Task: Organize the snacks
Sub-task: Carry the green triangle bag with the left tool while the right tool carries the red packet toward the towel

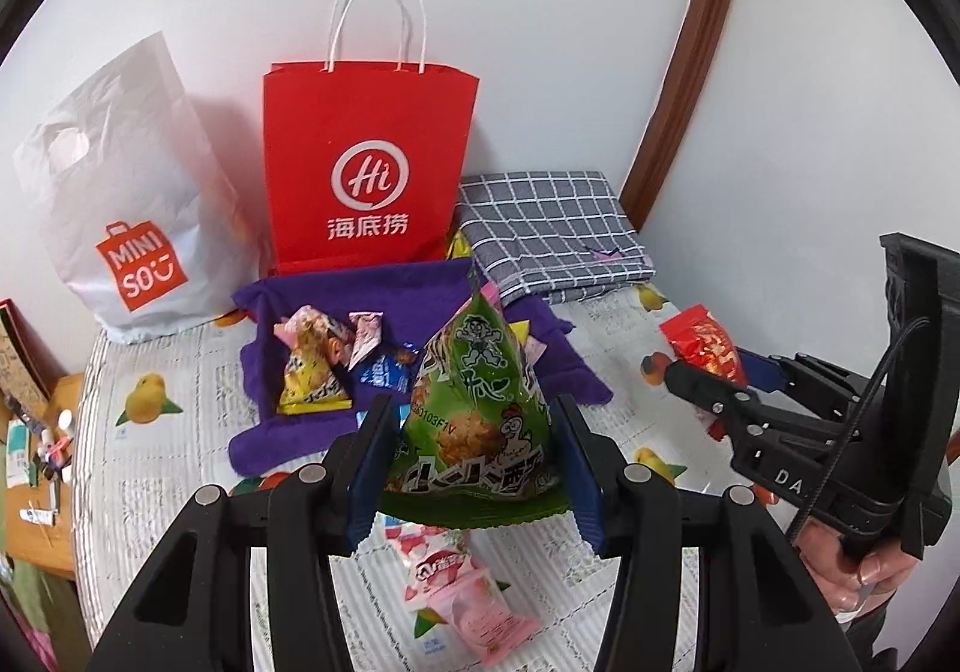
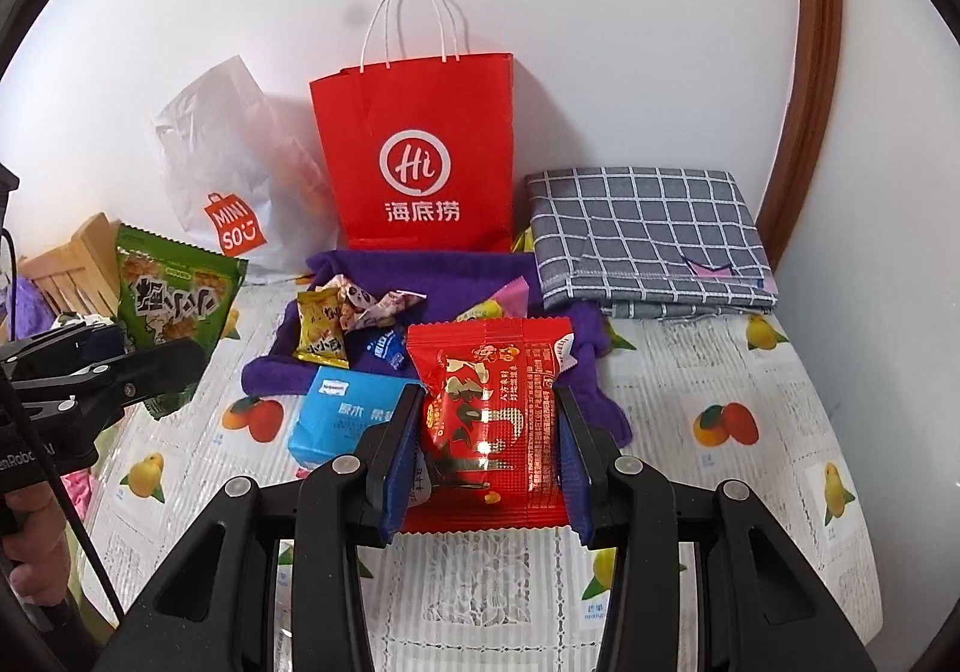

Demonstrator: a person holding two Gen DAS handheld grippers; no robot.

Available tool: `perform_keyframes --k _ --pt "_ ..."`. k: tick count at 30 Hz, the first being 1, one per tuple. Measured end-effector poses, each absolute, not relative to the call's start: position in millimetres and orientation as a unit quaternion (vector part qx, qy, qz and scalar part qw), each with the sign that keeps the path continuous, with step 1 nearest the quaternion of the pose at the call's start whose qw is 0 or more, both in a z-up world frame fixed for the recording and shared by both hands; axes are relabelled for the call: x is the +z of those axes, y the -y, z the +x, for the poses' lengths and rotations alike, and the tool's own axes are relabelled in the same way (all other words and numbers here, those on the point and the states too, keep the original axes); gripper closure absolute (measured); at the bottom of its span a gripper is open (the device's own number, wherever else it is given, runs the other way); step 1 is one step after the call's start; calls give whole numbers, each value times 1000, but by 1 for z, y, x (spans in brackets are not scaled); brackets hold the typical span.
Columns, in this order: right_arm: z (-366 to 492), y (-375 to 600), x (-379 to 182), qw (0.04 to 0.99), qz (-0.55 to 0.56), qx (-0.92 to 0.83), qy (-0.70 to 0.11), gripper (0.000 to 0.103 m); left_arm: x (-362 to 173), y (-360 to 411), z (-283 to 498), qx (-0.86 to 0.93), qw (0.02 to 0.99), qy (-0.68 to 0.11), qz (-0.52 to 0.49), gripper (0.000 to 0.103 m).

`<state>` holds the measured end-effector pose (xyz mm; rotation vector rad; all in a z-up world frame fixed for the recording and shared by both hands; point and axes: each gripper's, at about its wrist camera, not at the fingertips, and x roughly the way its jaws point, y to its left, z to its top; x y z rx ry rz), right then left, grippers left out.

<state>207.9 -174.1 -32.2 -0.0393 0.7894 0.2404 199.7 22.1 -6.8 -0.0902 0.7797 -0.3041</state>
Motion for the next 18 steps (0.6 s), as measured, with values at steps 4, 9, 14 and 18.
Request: perform_keyframes --k 4,9,14,18 --pt "214 175 -29 915 -15 120 -384 61 -4 -18 207 -149 913 -377 -41 54" --pt "221 173 -24 916 -11 125 -380 61 -2 -16 217 -150 913 -378 -47 54" --pt "230 171 -23 916 -10 124 -382 61 -1 -15 225 -151 912 -379 -50 54" --pt "236 167 -21 916 -13 123 -382 61 0 -17 233 -147 912 -379 -50 54"
